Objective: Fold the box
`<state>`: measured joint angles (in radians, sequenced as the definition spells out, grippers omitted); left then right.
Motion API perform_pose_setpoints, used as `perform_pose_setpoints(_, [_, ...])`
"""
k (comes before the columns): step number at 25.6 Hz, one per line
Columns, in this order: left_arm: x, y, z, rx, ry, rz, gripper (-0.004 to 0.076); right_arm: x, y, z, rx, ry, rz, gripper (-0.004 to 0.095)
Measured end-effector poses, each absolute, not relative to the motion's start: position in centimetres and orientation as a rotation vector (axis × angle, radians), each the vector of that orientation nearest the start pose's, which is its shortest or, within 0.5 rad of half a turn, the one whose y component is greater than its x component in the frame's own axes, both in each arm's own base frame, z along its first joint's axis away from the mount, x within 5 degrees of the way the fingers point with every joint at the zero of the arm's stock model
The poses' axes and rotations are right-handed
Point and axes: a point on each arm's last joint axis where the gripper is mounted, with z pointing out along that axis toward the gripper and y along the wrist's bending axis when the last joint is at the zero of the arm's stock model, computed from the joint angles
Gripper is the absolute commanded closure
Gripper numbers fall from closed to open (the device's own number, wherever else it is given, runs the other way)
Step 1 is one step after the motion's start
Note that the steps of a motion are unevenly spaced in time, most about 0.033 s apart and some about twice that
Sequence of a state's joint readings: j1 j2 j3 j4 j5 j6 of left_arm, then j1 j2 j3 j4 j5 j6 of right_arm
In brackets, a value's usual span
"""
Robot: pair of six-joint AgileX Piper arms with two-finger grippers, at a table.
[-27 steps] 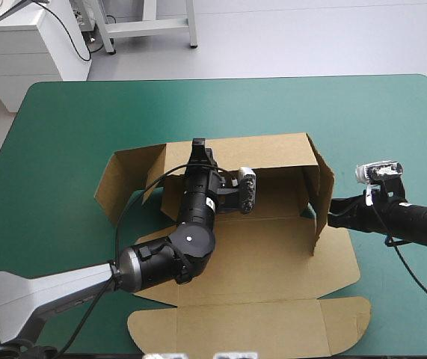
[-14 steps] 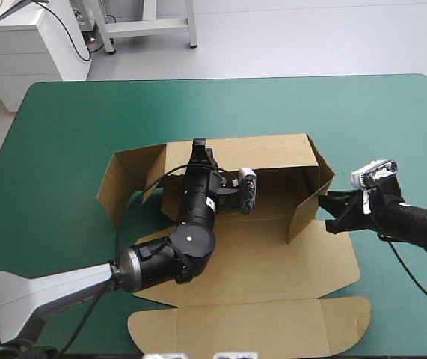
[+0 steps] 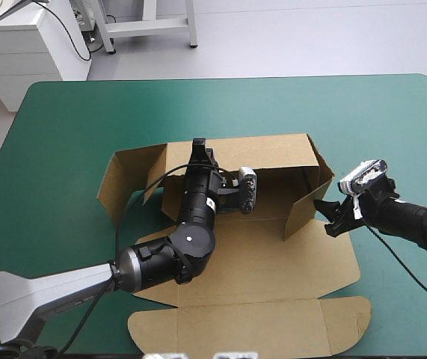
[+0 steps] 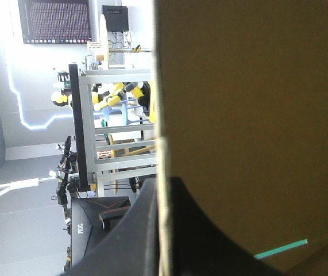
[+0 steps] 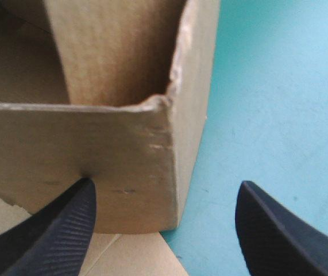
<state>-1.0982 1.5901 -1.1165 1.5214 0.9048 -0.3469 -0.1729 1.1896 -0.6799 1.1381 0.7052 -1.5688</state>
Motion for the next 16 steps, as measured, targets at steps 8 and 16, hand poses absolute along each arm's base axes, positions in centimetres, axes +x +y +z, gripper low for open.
perform_pose_setpoints(8, [21.6,-26.6,30.6,1.435,1.323,0.931,0.0731,23.8,3.8,25.1,-0.852,2.022,0.416,0.0266])
perform_pose_setpoints(16, [21.6,-26.6,30.6,1.435,1.323,0.932,0.0731,24.0,6.2,25.0,-0.788,2.057,0.406,0.0266])
